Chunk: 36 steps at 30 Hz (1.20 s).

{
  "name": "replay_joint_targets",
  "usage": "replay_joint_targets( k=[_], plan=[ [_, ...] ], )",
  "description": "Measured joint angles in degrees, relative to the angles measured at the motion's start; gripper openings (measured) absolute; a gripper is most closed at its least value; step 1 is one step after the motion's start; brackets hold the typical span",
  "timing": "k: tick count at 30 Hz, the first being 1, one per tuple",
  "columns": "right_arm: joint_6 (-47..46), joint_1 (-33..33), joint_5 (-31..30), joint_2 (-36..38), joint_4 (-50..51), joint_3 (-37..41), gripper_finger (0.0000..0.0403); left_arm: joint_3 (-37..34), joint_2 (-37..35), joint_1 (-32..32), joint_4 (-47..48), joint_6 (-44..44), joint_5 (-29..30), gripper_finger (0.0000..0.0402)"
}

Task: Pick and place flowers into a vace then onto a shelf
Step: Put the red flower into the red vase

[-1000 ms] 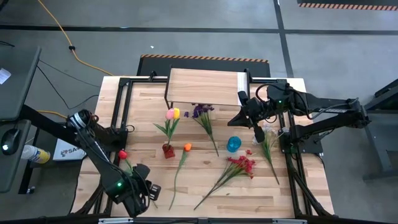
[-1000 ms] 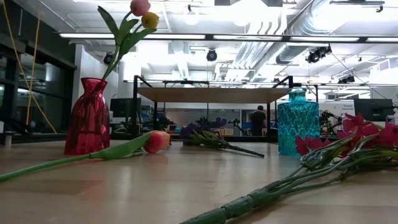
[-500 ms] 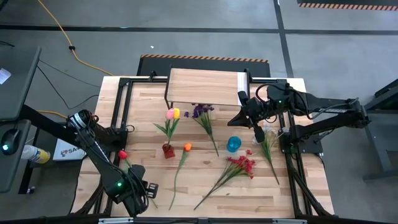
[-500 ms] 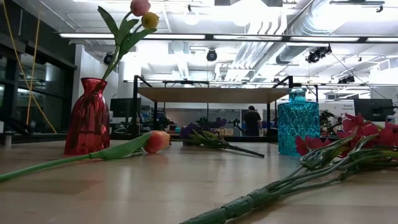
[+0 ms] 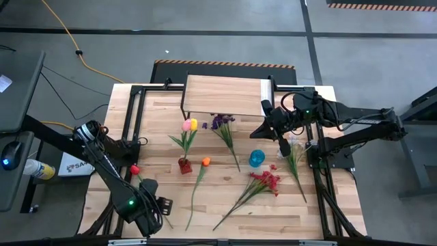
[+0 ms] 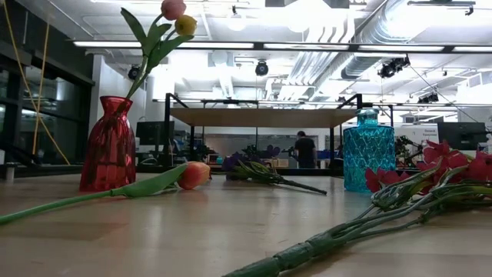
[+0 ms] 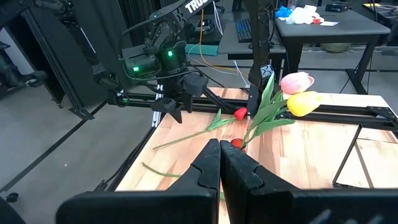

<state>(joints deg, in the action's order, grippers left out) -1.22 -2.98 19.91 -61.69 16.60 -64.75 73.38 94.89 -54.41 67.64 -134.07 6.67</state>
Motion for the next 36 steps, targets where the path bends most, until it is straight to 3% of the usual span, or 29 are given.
replay_joint_targets(
  k=[6,12,20,36],
  plan=[
    [0.05,0.00,0.00,0.02,-0.08,0.00,0.0000,0.04,1.10,0.00,-1.72,0.54,2.17,0.0358],
    [0.14,0.00,-0.01,0.00,-0.13,-0.02,0.0000,0.04,5.08,0.01,-4.58,3.84,2.63,0.0384],
    [0.21,0.01,-0.01,0.00,-0.15,-0.01,0.0000,0.02,9.61,0.48,-3.67,2.63,-7.82,0.0382],
    [-0.35,0.04,0.16,0.00,-0.10,-0.02,0.0000,0.25,17.51,5.66,-4.61,1.14,-7.11,0.0379]
  ],
)
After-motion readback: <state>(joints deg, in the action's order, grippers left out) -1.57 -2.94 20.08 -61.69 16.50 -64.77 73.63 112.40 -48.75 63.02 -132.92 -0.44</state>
